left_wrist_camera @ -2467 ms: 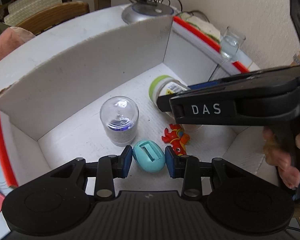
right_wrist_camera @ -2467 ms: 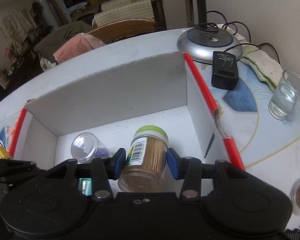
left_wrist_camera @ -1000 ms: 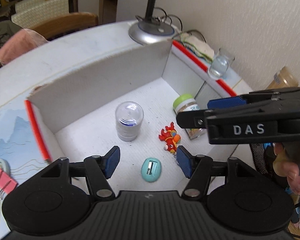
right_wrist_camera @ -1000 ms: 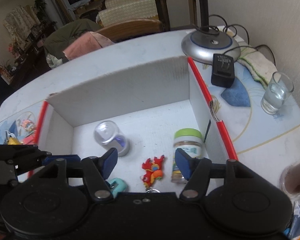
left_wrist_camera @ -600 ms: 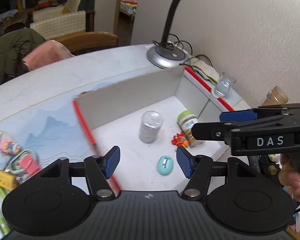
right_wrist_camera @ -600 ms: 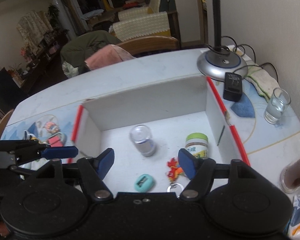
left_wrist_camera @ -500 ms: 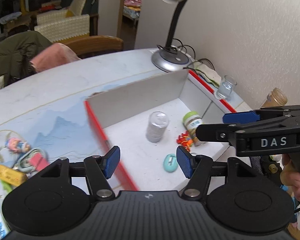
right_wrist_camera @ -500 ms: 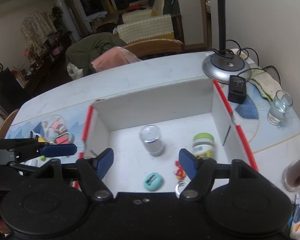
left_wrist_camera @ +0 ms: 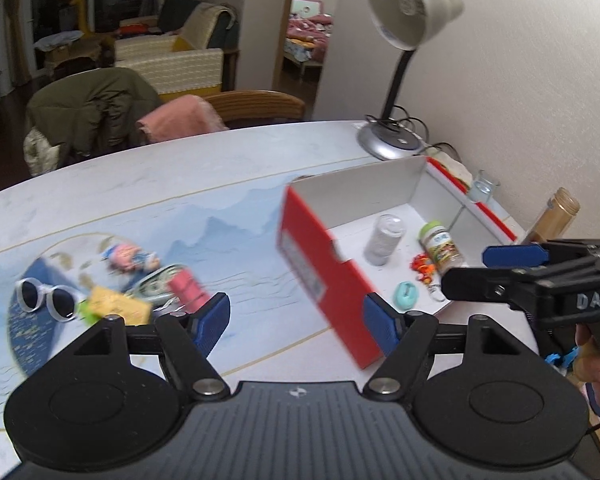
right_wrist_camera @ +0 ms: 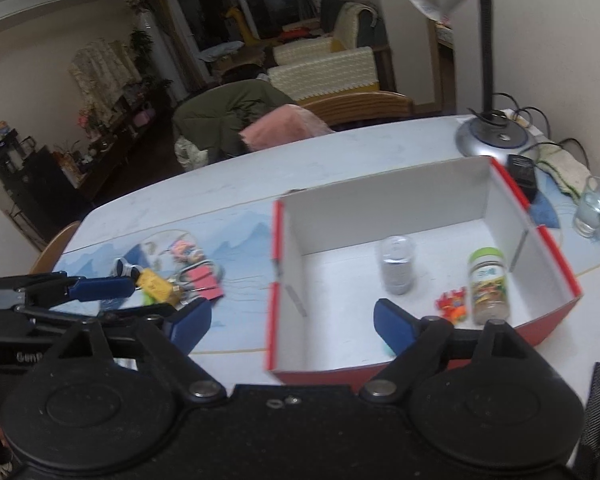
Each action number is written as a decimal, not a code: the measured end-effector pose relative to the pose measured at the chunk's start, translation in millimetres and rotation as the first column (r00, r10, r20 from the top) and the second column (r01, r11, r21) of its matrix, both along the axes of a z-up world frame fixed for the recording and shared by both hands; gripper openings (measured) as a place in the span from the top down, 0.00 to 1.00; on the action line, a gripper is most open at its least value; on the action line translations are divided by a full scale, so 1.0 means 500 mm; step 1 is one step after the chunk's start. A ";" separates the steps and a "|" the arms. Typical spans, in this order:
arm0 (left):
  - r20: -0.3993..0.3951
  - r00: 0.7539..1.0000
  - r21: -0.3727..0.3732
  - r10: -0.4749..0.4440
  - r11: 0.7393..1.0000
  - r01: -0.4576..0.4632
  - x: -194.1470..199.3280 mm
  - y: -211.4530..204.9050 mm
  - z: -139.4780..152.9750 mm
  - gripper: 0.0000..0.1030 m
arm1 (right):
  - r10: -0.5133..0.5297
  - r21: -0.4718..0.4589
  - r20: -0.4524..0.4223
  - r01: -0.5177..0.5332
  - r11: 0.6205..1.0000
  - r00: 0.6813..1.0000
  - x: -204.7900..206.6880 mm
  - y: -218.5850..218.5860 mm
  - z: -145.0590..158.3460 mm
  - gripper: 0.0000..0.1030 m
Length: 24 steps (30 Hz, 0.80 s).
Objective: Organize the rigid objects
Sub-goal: 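Withdraw both tools from the box toward the remaining table items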
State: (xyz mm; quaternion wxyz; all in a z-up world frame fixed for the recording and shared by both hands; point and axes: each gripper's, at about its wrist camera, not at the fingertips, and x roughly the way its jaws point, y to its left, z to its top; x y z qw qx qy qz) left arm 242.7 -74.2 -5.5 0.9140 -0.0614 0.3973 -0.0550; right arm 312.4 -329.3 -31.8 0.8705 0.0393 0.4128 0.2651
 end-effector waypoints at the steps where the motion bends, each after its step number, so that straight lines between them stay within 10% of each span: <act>1: 0.003 1.000 0.003 0.011 1.000 -0.011 -0.010 0.015 -0.001 0.29 | 0.008 0.002 0.004 -0.008 1.000 1.000 -0.009 0.011 -0.001 0.10; 24: -0.041 0.983 -0.005 0.179 0.984 -0.180 -0.136 0.326 -0.092 0.12 | 0.248 -0.081 0.024 -0.245 0.966 0.969 -0.165 0.329 -0.084 0.01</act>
